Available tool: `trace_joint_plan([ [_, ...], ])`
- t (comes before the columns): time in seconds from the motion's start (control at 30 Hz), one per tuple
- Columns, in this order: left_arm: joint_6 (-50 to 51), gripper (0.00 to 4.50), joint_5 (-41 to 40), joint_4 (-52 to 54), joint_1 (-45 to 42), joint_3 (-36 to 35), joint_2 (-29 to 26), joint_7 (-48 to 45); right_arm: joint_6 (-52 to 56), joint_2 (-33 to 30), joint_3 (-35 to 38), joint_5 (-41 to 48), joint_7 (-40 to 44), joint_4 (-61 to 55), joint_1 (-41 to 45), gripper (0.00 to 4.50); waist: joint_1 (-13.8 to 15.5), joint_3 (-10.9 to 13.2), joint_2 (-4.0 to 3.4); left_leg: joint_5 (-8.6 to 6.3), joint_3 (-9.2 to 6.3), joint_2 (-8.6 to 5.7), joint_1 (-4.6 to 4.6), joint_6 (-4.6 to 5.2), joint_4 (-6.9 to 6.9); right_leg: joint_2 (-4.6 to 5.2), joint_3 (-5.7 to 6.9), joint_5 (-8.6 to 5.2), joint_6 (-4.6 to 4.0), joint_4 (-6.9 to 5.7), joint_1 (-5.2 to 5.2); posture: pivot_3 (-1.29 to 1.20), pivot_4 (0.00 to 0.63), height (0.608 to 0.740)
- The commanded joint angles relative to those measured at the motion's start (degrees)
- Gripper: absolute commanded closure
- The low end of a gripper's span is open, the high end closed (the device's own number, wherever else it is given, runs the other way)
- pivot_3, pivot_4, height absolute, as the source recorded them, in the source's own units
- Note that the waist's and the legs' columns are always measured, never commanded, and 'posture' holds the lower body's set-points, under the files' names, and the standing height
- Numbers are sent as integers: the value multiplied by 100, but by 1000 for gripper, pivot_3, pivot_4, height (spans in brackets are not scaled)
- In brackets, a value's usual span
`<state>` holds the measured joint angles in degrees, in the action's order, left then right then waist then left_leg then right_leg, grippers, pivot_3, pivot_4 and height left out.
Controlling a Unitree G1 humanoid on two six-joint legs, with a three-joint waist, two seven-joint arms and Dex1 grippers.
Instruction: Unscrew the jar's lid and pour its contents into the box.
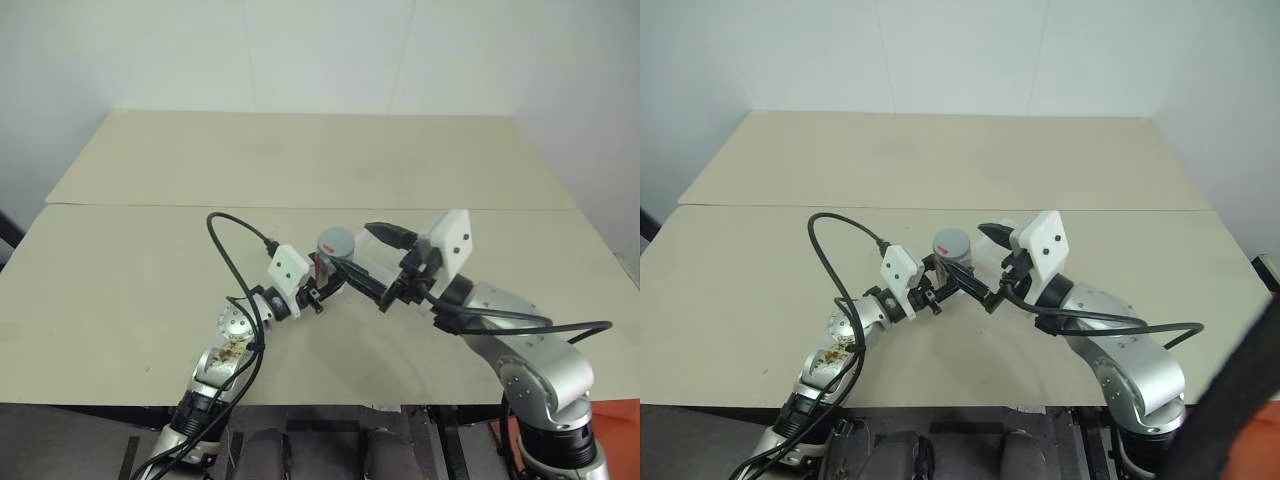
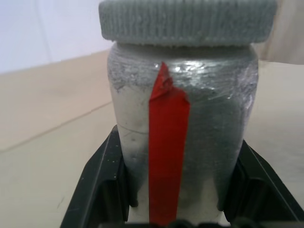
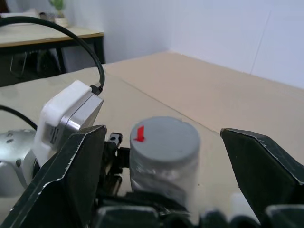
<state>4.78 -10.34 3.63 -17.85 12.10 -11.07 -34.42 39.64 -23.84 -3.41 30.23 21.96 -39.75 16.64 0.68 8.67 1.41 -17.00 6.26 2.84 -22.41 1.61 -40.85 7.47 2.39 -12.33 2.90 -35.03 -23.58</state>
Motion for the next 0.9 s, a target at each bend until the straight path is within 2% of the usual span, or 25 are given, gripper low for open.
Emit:
trace_joint_plan([
  [0.03,-270,2484,22,-23,-133,112,64,-150,47,62,-46,-142,-239,-226,21,0,-2,0,0,-1,0,0,0,3,0,0,0,0,0,0,-1,0,150,740],
  [0.43,-400,2484,151,-3,-20,236,221,-144,-179,134,-305,-566,-152,140,9,0,-9,0,0,-11,0,1,-1,19,2,0,0,0,0,-1,-5,0,150,740],
  [0.9,-515,2484,224,-157,-51,164,338,35,-545,178,-118,-689,130,545,95,0,-6,0,0,-12,0,0,-3,22,1,0,0,0,0,-1,-6,0,150,740],
])
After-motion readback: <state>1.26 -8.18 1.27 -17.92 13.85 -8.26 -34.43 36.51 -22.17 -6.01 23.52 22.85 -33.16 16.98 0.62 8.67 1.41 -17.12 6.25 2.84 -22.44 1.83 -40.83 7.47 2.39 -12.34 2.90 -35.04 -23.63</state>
